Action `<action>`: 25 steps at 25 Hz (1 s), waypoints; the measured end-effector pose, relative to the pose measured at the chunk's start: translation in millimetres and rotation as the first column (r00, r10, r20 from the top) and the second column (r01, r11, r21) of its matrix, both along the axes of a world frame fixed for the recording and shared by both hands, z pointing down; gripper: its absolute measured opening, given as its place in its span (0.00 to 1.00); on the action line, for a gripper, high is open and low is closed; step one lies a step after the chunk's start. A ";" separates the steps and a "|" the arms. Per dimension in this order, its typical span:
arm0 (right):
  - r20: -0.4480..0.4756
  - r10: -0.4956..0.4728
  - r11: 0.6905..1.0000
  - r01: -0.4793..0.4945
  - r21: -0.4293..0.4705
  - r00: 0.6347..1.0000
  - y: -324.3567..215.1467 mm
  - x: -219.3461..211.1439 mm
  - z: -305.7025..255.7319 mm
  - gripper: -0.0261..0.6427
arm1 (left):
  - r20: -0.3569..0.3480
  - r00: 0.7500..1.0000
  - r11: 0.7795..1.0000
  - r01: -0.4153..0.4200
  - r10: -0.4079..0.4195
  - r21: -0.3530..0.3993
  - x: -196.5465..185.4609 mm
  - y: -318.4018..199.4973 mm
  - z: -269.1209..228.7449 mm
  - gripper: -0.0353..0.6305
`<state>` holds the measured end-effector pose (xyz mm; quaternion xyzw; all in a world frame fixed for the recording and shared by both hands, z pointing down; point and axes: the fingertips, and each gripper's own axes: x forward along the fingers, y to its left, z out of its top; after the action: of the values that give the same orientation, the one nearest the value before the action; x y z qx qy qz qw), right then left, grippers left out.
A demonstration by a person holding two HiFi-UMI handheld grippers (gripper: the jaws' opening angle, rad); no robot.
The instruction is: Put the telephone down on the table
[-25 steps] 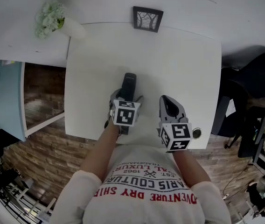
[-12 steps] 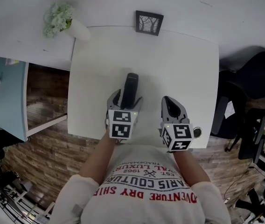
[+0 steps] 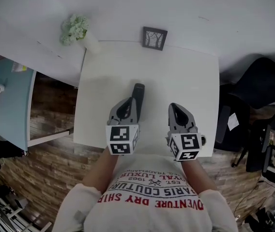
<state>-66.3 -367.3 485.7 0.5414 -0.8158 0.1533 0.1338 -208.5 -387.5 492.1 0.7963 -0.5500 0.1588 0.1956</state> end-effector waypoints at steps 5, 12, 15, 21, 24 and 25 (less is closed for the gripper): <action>-0.014 0.000 0.987 0.003 0.162 1.000 1.1 -2.2 -50.2 0.08 | -0.002 0.997 0.980 -0.069 0.071 0.186 12.1 3.3 -56.0 0.09; -0.011 0.011 0.959 -0.008 0.282 1.000 6.4 2.0 -97.8 0.08 | 0.021 0.995 0.924 -0.103 0.102 0.369 21.5 11.2 -121.8 0.09; -0.009 0.024 0.949 -0.020 0.315 1.000 5.9 6.0 -109.0 0.08 | 0.026 0.995 0.903 -0.101 0.099 0.418 21.1 11.7 -138.6 0.09; -0.030 0.012 0.945 -0.001 0.326 0.999 10.2 4.6 -114.9 0.08 | 0.010 0.999 0.889 -0.048 0.049 0.456 15.0 12.4 -152.4 0.09; -0.033 -0.002 0.946 0.013 0.323 0.999 11.4 1.1 -113.2 0.08 | 0.007 0.998 0.894 -0.052 0.055 0.445 17.2 12.2 -149.4 0.09; -0.034 -0.005 0.947 0.016 0.321 0.999 11.7 0.3 -112.4 0.08 | 0.005 0.998 0.896 -0.053 0.057 0.441 18.3 12.3 -148.1 0.09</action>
<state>-66.0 -355.6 373.3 0.5540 -0.8304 0.0089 0.0582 -190.2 -375.2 344.0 0.8356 -0.5482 0.0325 0.0080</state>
